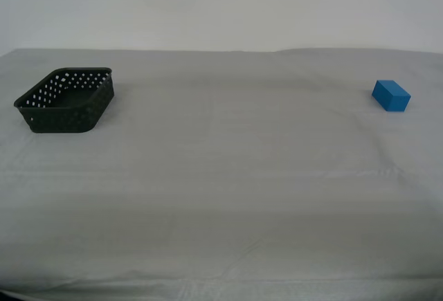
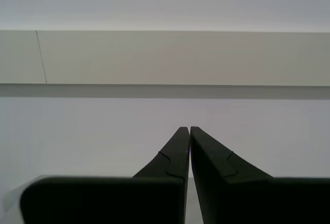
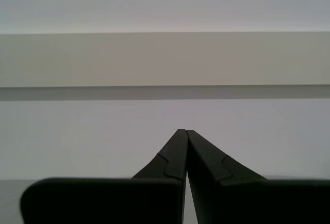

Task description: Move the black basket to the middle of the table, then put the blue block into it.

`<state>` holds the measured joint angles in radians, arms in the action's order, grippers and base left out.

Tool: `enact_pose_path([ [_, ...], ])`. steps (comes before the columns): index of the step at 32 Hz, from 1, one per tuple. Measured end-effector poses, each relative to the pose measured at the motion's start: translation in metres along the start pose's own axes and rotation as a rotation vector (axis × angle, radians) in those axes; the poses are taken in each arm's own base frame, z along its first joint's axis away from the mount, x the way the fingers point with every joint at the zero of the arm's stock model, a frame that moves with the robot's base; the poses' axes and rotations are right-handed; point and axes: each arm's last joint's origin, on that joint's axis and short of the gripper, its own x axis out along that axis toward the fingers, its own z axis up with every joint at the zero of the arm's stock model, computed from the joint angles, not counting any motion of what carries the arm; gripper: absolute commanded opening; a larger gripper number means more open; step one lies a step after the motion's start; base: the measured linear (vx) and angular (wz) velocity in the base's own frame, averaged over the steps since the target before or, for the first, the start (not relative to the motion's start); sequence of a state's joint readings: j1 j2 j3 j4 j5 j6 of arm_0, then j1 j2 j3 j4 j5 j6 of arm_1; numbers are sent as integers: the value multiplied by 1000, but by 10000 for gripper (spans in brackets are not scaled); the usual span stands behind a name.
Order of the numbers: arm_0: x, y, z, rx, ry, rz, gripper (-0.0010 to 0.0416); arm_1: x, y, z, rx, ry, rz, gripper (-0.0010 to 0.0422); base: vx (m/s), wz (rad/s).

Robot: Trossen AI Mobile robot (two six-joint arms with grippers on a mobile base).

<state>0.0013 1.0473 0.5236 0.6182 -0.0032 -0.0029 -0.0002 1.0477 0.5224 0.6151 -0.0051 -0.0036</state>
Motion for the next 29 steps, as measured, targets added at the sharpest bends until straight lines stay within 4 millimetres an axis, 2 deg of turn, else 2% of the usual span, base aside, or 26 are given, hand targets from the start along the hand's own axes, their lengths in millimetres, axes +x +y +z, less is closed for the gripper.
enact_pose_path([
  [29, 0, 0, 0, 0, 0, -1, 1, 0, 0, 0, 0, 0, 0, 0, 0, 0],
])
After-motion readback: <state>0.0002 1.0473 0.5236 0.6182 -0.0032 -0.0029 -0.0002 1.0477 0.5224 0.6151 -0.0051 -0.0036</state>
